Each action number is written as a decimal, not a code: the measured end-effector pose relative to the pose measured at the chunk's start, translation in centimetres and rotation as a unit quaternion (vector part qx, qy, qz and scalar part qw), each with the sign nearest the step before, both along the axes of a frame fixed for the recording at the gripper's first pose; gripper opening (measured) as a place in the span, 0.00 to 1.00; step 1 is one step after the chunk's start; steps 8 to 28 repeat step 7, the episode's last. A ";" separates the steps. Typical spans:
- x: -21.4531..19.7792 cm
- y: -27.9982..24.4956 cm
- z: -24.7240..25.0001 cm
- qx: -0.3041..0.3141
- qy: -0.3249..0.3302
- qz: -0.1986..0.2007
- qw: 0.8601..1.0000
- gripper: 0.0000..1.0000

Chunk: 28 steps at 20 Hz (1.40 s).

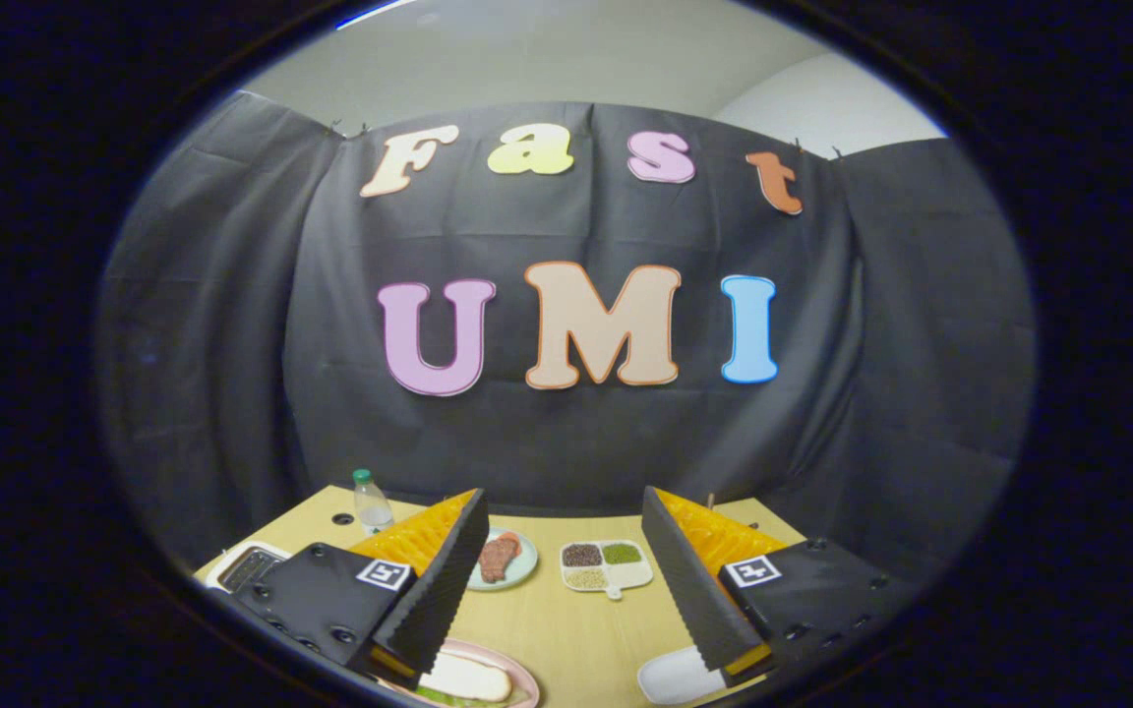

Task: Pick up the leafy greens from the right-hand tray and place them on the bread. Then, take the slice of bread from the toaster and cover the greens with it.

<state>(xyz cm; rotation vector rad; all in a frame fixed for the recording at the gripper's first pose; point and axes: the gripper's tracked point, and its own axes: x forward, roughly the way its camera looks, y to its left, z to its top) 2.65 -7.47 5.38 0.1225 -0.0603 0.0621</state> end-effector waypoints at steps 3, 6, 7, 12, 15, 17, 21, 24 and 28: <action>-0.5 -0.1 0.7 0.007 -0.006 0.003 1.000 1.00; -0.6 -0.1 0.7 0.013 -0.007 0.011 1.000 1.00; -0.7 0.1 0.7 0.014 -0.008 0.017 1.000 1.00; -0.7 0.1 0.7 0.014 -0.008 0.017 1.000 1.00; -0.7 0.1 0.7 0.014 -0.008 0.017 1.000 1.00; -0.7 0.1 0.7 0.014 -0.008 0.017 1.000 1.00; -0.7 0.1 0.7 0.014 -0.008 0.017 1.000 1.00; -0.7 0.1 0.7 0.014 -0.008 0.017 1.000 1.00; -0.7 0.1 0.7 0.014 -0.008 0.017 1.000 1.00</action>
